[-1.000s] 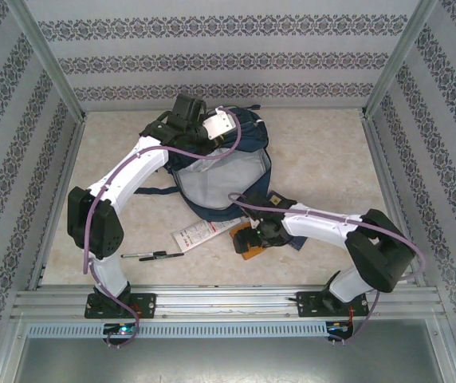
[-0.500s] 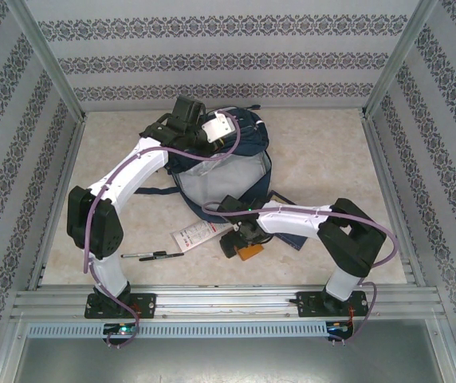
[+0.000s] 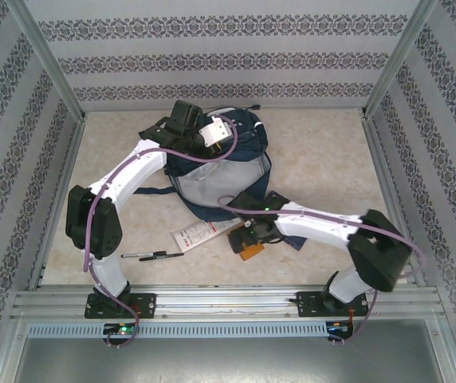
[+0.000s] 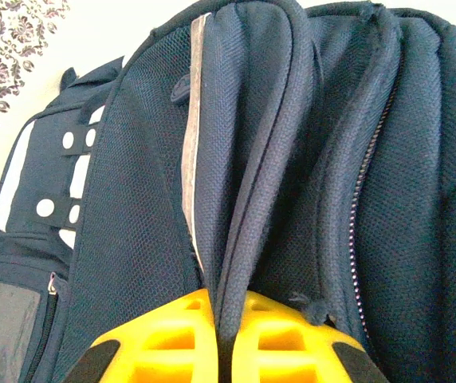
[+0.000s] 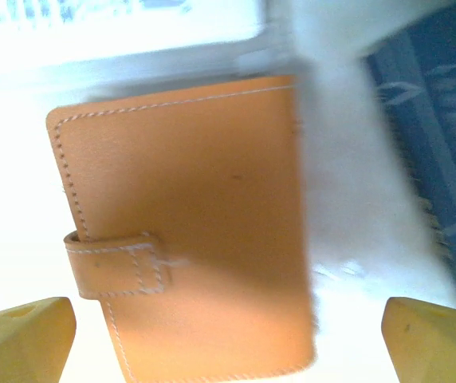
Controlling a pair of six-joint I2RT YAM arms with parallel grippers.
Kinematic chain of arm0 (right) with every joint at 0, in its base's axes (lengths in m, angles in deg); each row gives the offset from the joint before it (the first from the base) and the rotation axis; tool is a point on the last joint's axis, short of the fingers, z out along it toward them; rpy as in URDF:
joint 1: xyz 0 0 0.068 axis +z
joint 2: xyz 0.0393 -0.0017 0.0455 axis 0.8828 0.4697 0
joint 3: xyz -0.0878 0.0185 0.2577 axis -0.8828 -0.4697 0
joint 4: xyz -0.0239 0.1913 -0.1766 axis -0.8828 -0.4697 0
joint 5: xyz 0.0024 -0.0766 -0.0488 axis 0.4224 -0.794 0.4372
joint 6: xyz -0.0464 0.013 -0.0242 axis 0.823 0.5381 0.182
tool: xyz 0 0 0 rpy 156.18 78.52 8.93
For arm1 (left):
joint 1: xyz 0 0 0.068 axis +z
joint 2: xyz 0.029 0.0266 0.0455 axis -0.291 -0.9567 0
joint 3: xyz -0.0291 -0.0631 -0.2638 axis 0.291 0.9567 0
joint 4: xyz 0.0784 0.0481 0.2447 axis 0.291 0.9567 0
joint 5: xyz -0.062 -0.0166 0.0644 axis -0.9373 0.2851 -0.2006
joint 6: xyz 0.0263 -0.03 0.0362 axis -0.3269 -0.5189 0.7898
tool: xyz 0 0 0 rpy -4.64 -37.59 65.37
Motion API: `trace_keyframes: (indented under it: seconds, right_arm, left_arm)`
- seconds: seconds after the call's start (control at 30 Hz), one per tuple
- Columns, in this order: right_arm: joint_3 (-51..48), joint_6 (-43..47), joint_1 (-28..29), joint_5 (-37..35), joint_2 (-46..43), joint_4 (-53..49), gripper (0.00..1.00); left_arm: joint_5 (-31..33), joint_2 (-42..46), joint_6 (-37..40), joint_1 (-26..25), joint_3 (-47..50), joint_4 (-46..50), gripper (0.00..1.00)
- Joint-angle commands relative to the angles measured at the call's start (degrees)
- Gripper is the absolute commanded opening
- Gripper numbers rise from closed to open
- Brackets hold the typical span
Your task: Pack the student bag
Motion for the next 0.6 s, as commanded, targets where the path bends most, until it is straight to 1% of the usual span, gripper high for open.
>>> trace_keyframes:
  seconds: [0.0,0.07,0.17,0.2,0.3,0.37,0.4,0.43,0.47,0.5,0.53,0.57]
  right_arm:
    - [-3.90,-6.44,-9.09,-0.68,-7.49,-2.21,0.98]
    - [-7.63,-11.01,-17.35,1.06,-11.67,-1.53,0.98]
    - [-14.24,-17.31,-27.50,3.94,-17.49,0.62,0.98]
    - [-16.32,-18.66,-30.65,5.46,-19.19,1.74,0.97]
    - [-19.17,-18.54,-37.29,8.65,-21.82,3.55,0.93]
    - [-18.89,-16.59,-39.31,10.32,-21.52,3.12,0.93]
    - [-18.34,-15.72,-40.05,10.77,-21.00,2.39,0.93]
    - [-17.97,-15.15,-40.50,11.05,-20.47,1.75,0.93]
    - [-17.82,-15.00,-41.05,11.59,-19.94,1.36,0.94]
    - [-18.03,-15.04,-41.52,12.72,-19.35,1.54,0.93]
    - [-18.47,-15.36,-41.76,13.85,-18.84,2.18,0.93]
    - [-19.06,-15.97,-41.76,15.34,-18.07,3.12,0.92]
  left_arm:
    - [0.91,1.94,-0.85,1.66,0.20,-4.16,0.00]
    - [0.95,0.79,-0.80,1.61,0.19,-4.33,0.00]
    - [0.87,-1.05,-0.17,1.68,1.03,-6.17,0.00]
    - [1.33,-2.02,1.46,1.64,1.40,-7.49,0.00]
    - [5.35,-6.82,5.82,1.72,-0.36,-8.82,0.00]
    - [7.02,-9.66,7.13,1.85,-2.44,-7.63,0.00]
    - [6.81,-10.61,7.46,1.80,-2.91,-7.02,0.02]
    - [6.54,-11.03,6.92,1.73,-2.81,-7.05,0.07]
    - [6.51,-11.08,5.55,1.77,-2.07,-7.97,0.18]
    - [6.64,-10.77,3.66,1.77,-1.26,-8.69,0.35]
    - [6.56,-10.24,1.58,1.63,-1.04,-8.31,0.42]
    - [5.50,-9.31,-1.28,1.44,-1.80,-5.85,0.46]
